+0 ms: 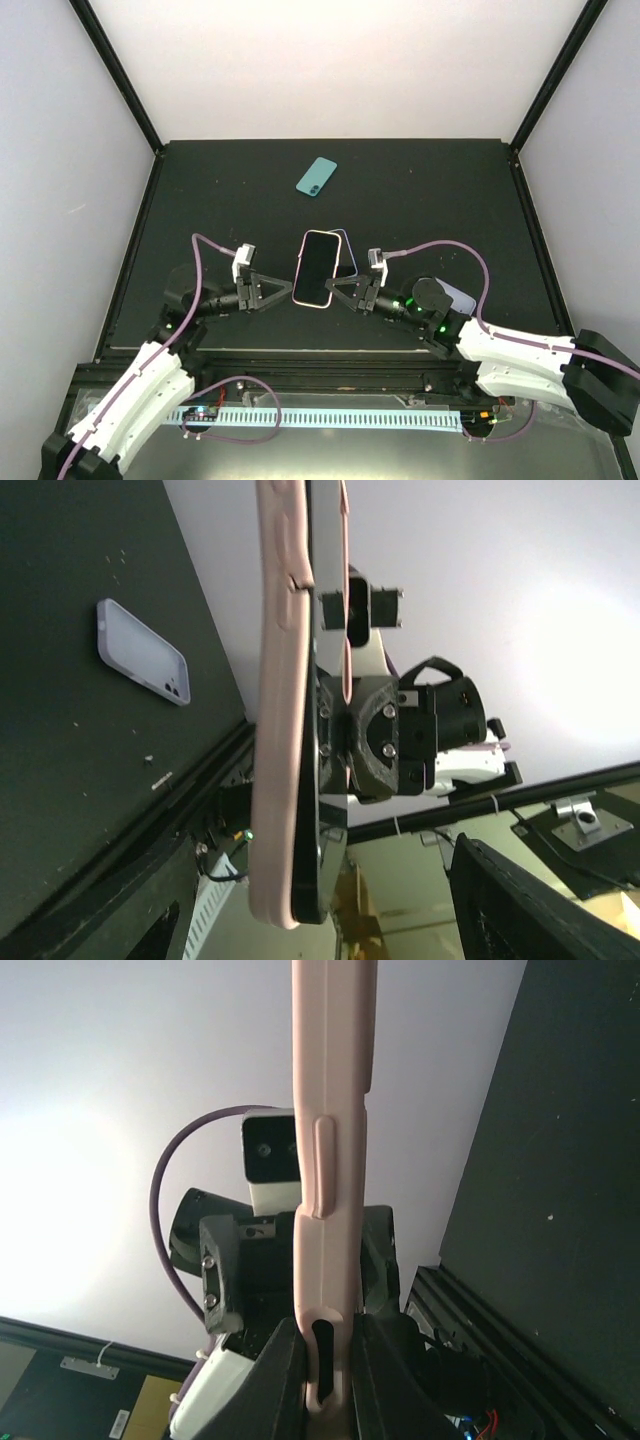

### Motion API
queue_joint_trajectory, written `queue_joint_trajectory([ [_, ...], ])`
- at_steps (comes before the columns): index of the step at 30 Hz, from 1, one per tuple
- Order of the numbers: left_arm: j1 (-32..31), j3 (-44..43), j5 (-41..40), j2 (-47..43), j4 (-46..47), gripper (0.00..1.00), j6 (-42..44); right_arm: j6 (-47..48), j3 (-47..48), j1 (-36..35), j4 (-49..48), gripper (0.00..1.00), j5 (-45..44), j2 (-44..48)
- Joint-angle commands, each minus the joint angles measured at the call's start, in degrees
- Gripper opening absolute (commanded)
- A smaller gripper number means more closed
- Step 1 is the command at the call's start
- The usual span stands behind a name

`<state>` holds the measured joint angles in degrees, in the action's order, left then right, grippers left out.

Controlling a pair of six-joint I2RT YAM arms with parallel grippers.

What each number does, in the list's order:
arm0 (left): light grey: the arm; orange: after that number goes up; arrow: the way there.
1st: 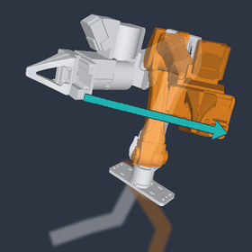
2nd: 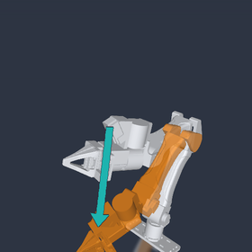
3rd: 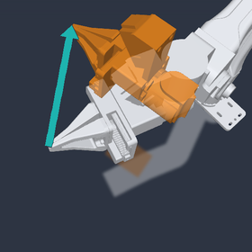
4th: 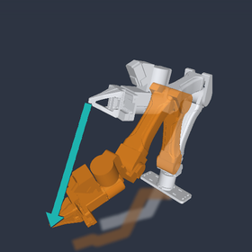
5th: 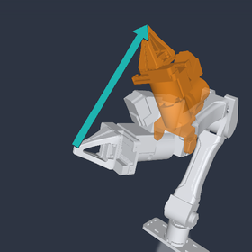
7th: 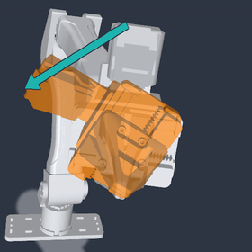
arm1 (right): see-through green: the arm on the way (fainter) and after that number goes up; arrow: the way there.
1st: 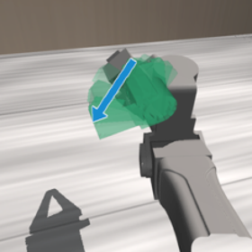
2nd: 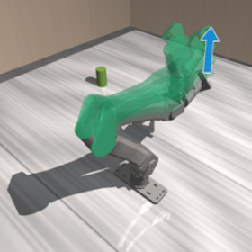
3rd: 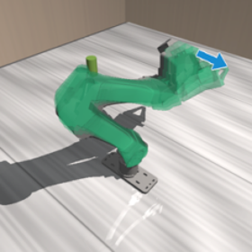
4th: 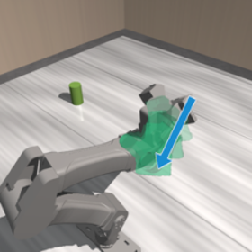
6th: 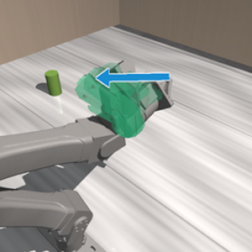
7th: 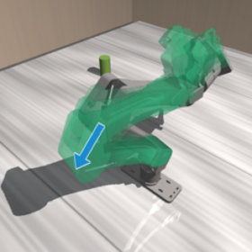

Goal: Put the phone into the phone case

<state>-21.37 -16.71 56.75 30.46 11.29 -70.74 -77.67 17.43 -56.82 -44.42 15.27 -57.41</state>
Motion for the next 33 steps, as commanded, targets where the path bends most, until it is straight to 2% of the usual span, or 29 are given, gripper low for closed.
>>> queue_joint_trajectory([
  [1,-3.13,-0.67,-1.47,1.53,2.95,0.71,-0.56,0.28,3.26,0.02,-4.49,0.03,-1.83,-0.43],
  [3,-4.31,-0.82,-1.87,2.53,2.75,0.69,-0.11,-0.08,3.31,0.00,-4.91,0.03,-1.86,-0.90],
  [5,-5.17,-1.00,-2.25,3.24,2.24,0.62,0.36,-0.30,3.27,-0.05,-5.14,0.03,-2.13,-1.18],
  [7,-5.60,-1.36,-2.73,3.45,1.05,0.51,1.11,-0.33,3.24,-0.05,-5.04,0.03,-2.32,-1.17],
  [11,-5.70,-3.75,-4.88,2.92,-6.31,0.23,5.15,0.01,3.22,0.01,-3.97,0.03,-2.19,-1.20],
  [15,-5.64,-5.16,-5.66,2.99,-9.69,0.02,7.51,0.08,2.73,-0.05,-2.13,0.03,-2.04,-1.23],
  [21,-5.66,-5.17,-5.43,3.10,-9.97,0.02,7.89,0.15,2.52,-0.04,-0.18,0.07,-0.88,-1.28],
  [28,-5.70,-4.76,-3.00,2.80,-7.88,0.02,7.70,-0.40,4.31,-0.01,3.91,0.28,-1.18,-1.43],
  [31,-5.71,-3.86,-2.87,2.04,-5.79,0.02,6.04,-1.45,5.29,-0.04,2.51,0.28,0.57,-3.38],
  [33,-5.71,-3.75,-3.09,1.70,-4.94,0.02,5.26,-1.78,5.82,-0.06,1.31,0.22,1.76,-4.84],
])
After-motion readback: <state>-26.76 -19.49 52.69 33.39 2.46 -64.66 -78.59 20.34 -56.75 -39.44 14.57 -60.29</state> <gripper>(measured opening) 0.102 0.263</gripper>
